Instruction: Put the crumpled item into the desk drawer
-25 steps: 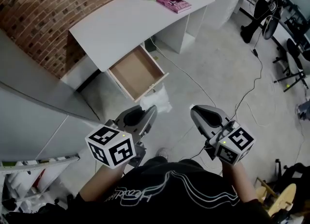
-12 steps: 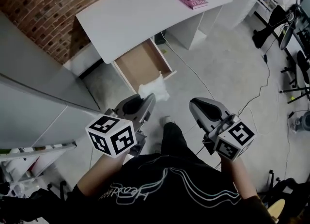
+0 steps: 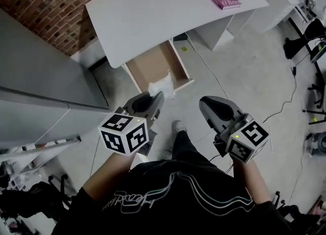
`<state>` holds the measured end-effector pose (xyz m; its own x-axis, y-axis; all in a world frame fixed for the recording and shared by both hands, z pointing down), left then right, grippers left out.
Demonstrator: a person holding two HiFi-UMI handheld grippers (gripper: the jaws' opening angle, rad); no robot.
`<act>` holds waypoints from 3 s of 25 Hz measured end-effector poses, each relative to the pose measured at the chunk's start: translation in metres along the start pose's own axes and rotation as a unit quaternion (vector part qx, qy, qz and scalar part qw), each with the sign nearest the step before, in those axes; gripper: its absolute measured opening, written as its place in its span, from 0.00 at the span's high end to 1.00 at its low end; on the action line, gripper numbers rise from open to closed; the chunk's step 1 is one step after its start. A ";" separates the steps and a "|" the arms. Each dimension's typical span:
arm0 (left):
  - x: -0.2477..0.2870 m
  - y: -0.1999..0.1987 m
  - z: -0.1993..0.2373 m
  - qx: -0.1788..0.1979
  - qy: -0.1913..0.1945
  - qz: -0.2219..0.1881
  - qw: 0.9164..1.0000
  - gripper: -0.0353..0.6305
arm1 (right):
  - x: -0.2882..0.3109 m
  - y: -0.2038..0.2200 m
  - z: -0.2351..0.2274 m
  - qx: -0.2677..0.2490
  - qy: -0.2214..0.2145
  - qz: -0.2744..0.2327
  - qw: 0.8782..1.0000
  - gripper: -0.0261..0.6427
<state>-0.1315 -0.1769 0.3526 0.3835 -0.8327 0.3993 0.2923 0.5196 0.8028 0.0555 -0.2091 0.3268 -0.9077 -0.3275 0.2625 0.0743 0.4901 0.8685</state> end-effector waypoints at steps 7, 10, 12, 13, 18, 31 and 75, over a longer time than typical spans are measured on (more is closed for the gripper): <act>0.071 -0.008 0.053 -0.031 -0.040 0.017 0.999 0.84 | 0.042 -0.007 -0.069 0.018 -0.017 0.031 0.999 0.88; 0.101 -0.007 0.076 -0.044 -0.051 0.025 0.997 0.84 | 0.057 -0.007 -0.096 0.029 -0.023 0.039 0.999 0.88; 0.123 -0.002 0.089 -0.048 -0.053 0.031 0.997 0.84 | 0.066 -0.005 -0.113 0.036 -0.027 0.043 0.998 0.88; 0.133 0.002 0.095 -0.050 -0.053 0.036 0.997 0.84 | 0.069 -0.003 -0.121 0.038 -0.027 0.047 0.998 0.88; 0.172 0.021 0.129 -0.053 -0.064 0.065 0.994 0.84 | 0.093 0.003 -0.154 0.037 -0.029 0.057 0.997 0.88; 0.262 0.081 0.205 -0.112 -0.092 0.100 0.984 0.84 | 0.132 0.049 -0.231 0.067 -0.045 0.089 0.993 0.88; 0.322 0.191 0.336 -0.210 -0.223 0.162 0.938 0.44 | 0.180 0.133 -0.252 0.115 -0.101 0.122 0.981 0.88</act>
<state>-0.2470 -0.4097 0.7833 0.1346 -0.5668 0.8128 0.5798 0.7102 0.3993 0.0059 -0.4062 0.5953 -0.9394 -0.0224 0.3420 0.2257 0.7106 0.6664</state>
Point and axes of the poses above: the fingertips, and each gripper's own axes: x forward along the fingers, z to its left, y out of its underside, the point moved 6 cm from there along -x, backward along the fingers, and after that the axes turned 2 degrees about -z, right-handed, at the moved point
